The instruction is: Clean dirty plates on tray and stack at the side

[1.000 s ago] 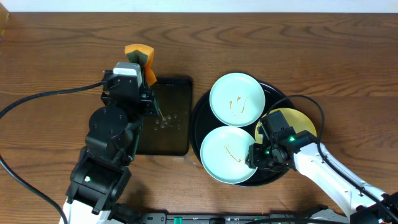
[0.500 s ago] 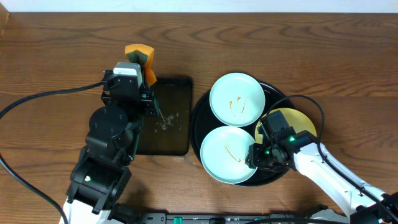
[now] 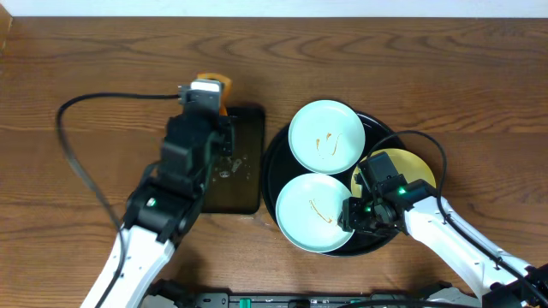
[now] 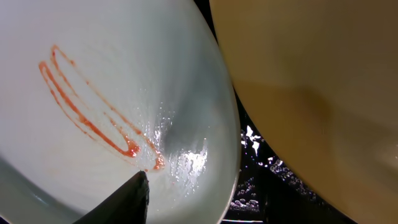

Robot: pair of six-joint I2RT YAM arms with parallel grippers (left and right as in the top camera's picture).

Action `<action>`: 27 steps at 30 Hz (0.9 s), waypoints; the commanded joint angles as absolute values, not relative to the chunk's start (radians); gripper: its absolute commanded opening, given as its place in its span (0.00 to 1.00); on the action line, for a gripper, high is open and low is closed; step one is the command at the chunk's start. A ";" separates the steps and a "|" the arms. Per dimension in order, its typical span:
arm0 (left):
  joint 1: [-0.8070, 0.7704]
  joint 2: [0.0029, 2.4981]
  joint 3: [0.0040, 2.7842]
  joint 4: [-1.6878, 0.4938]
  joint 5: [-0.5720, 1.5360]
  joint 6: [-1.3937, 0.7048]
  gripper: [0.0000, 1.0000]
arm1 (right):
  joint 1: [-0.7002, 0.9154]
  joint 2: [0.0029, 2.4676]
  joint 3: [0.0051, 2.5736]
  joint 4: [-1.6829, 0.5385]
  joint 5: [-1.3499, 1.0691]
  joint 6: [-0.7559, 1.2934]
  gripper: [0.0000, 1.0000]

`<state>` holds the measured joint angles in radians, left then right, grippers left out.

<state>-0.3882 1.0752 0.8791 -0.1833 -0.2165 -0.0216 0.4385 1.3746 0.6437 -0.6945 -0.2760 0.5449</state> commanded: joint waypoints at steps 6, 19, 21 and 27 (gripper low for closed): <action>-0.388 1.291 0.882 -0.270 -0.229 -0.050 0.08 | 0.452 1.378 0.638 -0.696 -0.273 0.557 0.53; -0.388 1.563 0.882 -0.355 -0.201 -0.141 0.07 | 0.452 1.378 0.638 -0.696 -0.273 0.557 0.54; -0.388 1.570 0.882 -0.358 -0.191 -0.142 0.07 | 0.452 1.378 0.638 -0.695 -0.273 0.557 0.53; -0.388 1.570 0.882 -0.362 -0.191 -0.144 0.07 | 0.452 1.378 0.638 -0.695 -0.273 0.557 0.54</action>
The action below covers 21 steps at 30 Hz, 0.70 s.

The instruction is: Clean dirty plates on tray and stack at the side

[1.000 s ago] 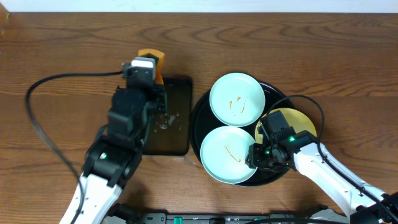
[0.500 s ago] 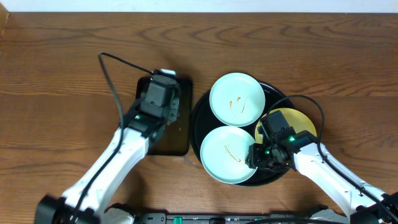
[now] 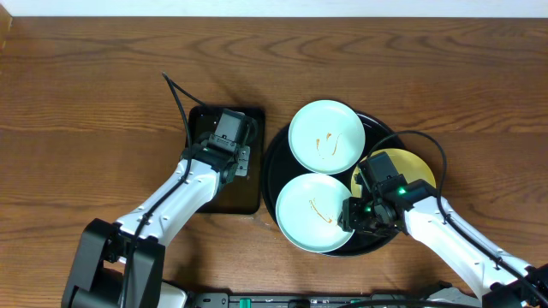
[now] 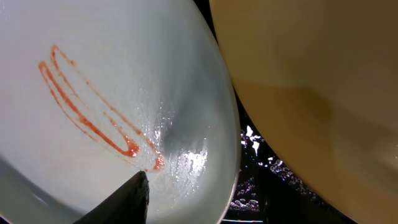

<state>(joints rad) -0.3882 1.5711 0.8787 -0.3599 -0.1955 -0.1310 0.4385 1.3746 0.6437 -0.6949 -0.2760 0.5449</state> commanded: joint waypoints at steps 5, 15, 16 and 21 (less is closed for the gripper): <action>-0.388 1.570 0.882 -0.362 -0.191 -0.144 0.08 | 0.452 1.378 0.638 -0.696 -0.273 0.557 0.53; -0.388 1.570 0.882 -0.366 -0.191 -0.144 0.07 | 0.452 1.378 0.638 -0.695 -0.272 0.557 0.54; -0.388 1.570 0.882 -0.367 -0.191 -0.144 0.08 | 0.452 1.378 0.638 -0.695 -0.269 0.556 0.54; -0.388 1.539 0.882 -0.387 -0.191 -0.144 0.07 | 0.453 1.379 0.638 -0.695 -0.269 0.557 0.48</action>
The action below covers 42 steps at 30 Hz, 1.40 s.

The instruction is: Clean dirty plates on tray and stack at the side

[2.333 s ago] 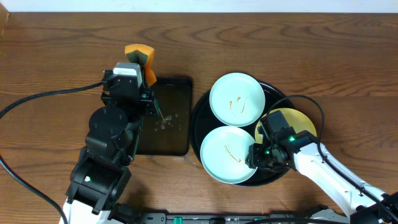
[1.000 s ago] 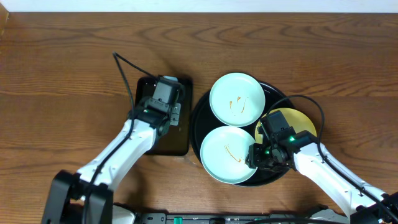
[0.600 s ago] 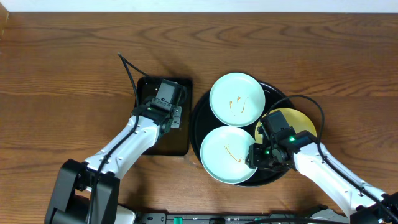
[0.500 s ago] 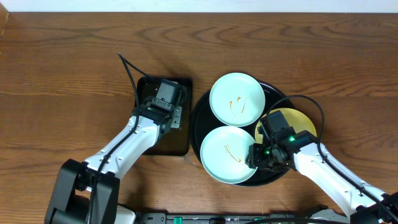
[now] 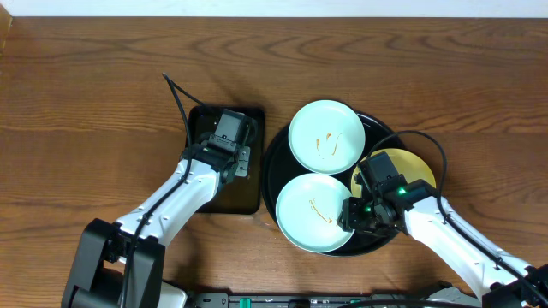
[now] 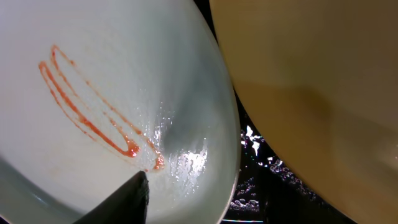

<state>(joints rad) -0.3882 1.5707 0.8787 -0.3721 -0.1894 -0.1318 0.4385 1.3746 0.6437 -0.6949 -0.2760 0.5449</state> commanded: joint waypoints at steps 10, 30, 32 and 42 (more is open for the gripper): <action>-0.466 1.306 0.882 -0.405 0.098 -0.249 0.08 | 0.453 1.380 0.604 -0.643 -0.259 0.573 0.01; -0.949 1.529 0.881 -0.344 0.124 -0.565 0.07 | 0.453 1.380 0.568 -0.617 -0.263 0.591 0.01; -0.978 1.553 0.881 -0.330 0.124 -0.619 0.07 | 0.453 1.380 0.568 -0.616 -0.263 0.591 0.01; -1.062 1.575 0.881 -0.281 0.123 -0.984 0.08 | 0.453 1.380 0.568 -0.617 -0.264 0.591 0.01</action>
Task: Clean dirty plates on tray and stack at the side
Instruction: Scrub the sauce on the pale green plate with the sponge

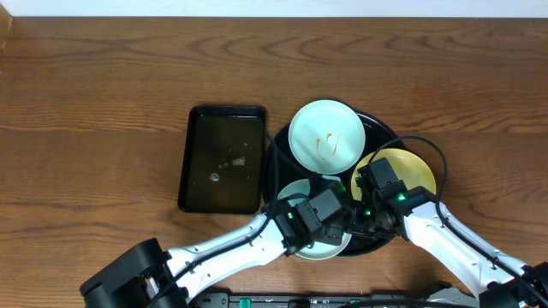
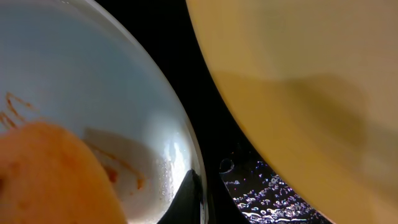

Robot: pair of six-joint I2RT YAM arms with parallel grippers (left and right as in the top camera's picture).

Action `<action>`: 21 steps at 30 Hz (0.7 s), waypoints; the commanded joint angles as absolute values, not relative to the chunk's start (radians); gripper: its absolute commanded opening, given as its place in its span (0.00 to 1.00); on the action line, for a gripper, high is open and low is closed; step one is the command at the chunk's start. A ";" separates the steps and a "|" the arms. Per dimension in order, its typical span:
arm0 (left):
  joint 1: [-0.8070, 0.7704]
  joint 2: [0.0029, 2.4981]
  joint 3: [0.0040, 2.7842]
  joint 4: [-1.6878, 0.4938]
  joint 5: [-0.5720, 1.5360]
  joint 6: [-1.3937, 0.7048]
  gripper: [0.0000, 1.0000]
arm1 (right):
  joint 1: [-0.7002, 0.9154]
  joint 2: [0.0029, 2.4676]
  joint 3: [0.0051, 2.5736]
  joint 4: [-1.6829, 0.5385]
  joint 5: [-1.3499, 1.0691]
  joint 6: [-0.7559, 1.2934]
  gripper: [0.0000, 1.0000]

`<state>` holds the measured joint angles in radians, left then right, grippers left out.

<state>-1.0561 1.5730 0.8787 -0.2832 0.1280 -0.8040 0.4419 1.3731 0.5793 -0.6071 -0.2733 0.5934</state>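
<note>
A pale green plate with red sauce streaks lies at the near side of the round black tray. My left gripper is over this plate and hides most of it. In the right wrist view an orange sponge rests on the same plate, over the streaks. My right gripper is shut on that plate's right rim, one black finger lying inside the rim. A second streaked pale plate and a yellow plate also sit on the tray.
A rectangular black tray with water drops lies left of the round tray. The wet black floor of the round tray shows between the pale plate and the yellow plate. Bare wooden table lies around both.
My left gripper has gone from the rectangular tray to above the near pale plate. An orange sponge now lies on that plate's streaks. The right finger sits closer to the rim.
First my left arm was raised over the rectangular tray with the orange sponge showing at its far edge. Then the left gripper was down in that tray for two moments. The right gripper held the near plate's rim throughout. Now the sponge is on that plate.
</note>
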 commanded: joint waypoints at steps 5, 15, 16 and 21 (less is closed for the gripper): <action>-1.062 1.593 0.881 -0.259 0.112 -1.065 0.08 | 0.453 1.380 0.568 -0.618 -0.267 0.590 0.01; -1.053 1.704 0.881 -0.208 0.109 -1.132 0.08 | 0.453 1.380 0.568 -0.621 -0.270 0.590 0.01; -1.045 1.706 0.881 -0.209 0.101 -1.107 0.07 | 0.453 1.380 0.568 -0.621 -0.270 0.590 0.01; -0.959 1.679 0.881 -0.258 -0.003 -0.948 0.08 | 0.453 1.379 0.568 -0.628 -0.270 0.589 0.01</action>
